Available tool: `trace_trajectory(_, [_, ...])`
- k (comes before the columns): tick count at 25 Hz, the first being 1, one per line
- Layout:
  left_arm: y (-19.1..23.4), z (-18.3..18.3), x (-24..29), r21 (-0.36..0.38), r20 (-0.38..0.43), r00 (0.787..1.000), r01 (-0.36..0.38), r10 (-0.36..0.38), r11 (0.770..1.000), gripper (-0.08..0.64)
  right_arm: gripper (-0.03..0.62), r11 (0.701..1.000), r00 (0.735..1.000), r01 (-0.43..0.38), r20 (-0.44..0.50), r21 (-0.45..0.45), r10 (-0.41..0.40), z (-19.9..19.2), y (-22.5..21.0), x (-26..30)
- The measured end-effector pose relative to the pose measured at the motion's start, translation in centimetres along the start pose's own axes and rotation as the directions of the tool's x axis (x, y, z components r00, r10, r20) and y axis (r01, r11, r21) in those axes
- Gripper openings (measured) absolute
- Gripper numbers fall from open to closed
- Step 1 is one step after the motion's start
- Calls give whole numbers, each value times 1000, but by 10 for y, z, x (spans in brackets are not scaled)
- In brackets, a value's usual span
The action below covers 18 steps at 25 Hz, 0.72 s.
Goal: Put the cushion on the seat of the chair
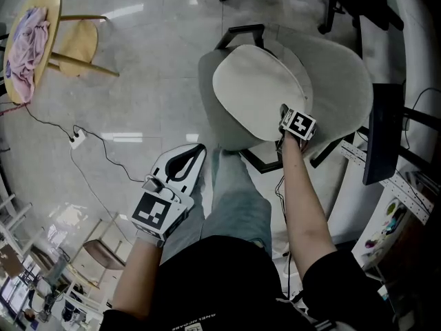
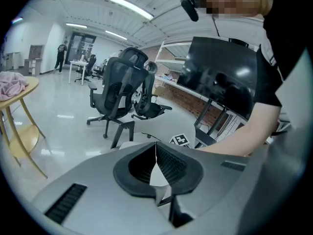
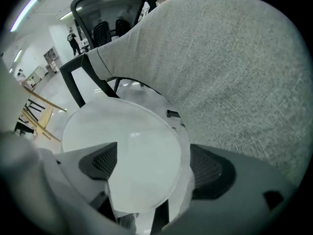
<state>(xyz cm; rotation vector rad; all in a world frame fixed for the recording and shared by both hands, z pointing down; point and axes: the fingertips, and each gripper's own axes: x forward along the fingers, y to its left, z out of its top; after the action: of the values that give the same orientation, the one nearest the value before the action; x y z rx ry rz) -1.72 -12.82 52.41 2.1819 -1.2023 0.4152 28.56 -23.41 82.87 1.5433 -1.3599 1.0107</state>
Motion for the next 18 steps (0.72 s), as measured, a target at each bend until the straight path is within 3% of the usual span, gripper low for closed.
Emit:
trace_trajectory(9, [-9, 7, -8, 8, 25, 1000, 3, -3, 1000, 12, 445, 999, 999, -34, 24, -33, 35, 12, 6, -19])
trace_trajectory(15, [-12, 19, -18, 4, 62, 998, -17, 17, 1000, 12, 440, 984, 988, -153, 8, -88, 154, 15, 39, -39])
trace_trajectory(16, [-13, 21, -21, 0, 69, 997, -19, 19, 1000, 12, 424, 981, 986, -166, 9, -103, 168, 17, 44, -45])
trace_trajectory(18, [-16, 25, -27, -9, 81, 996, -23, 24, 1000, 12, 293, 975, 983, -176, 29, -135, 181, 22, 53, -59])
